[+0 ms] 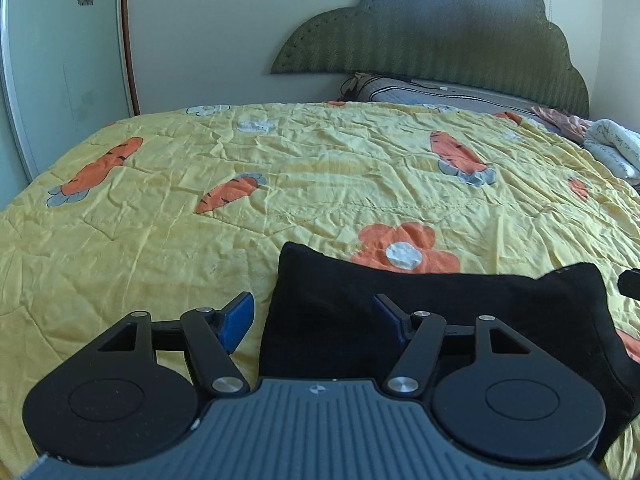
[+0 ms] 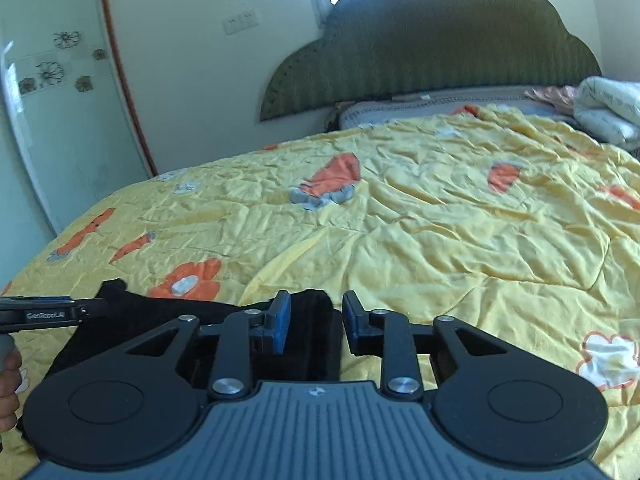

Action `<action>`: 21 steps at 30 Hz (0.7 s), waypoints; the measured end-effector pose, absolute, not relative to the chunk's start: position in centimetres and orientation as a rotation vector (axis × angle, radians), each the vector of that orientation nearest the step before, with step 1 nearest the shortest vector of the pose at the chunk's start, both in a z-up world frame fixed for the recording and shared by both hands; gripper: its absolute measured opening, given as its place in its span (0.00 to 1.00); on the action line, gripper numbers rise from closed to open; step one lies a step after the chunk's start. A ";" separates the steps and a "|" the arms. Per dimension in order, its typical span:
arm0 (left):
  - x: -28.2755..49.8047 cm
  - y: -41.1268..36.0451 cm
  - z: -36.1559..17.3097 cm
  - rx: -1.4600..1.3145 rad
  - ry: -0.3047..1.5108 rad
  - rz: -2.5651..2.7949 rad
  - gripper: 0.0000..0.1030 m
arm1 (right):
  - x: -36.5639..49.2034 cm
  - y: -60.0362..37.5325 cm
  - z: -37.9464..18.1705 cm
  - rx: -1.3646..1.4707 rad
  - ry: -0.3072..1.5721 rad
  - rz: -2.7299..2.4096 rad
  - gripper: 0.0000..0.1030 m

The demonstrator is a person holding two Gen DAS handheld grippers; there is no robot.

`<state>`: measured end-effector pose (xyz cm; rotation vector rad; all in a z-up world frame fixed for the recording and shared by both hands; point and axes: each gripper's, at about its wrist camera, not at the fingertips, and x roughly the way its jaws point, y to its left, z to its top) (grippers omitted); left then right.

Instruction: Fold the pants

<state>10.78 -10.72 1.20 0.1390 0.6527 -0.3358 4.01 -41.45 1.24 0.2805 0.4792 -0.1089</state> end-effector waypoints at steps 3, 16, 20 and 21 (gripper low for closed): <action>8.9 -10.6 0.4 0.150 0.674 -0.350 0.67 | 2.4 -38.6 1.7 0.209 0.491 0.050 0.27; 6.4 -11.1 0.1 0.143 0.706 -0.325 0.70 | 0.7 -34.5 1.0 0.075 0.551 0.030 0.28; 5.8 -11.4 -0.3 0.158 0.726 -0.314 0.72 | 1.5 -34.3 -0.6 0.044 0.608 -0.012 0.28; 5.7 -11.5 -0.3 0.165 0.724 -0.312 0.73 | 1.5 -34.5 -0.9 0.041 0.613 -0.028 0.28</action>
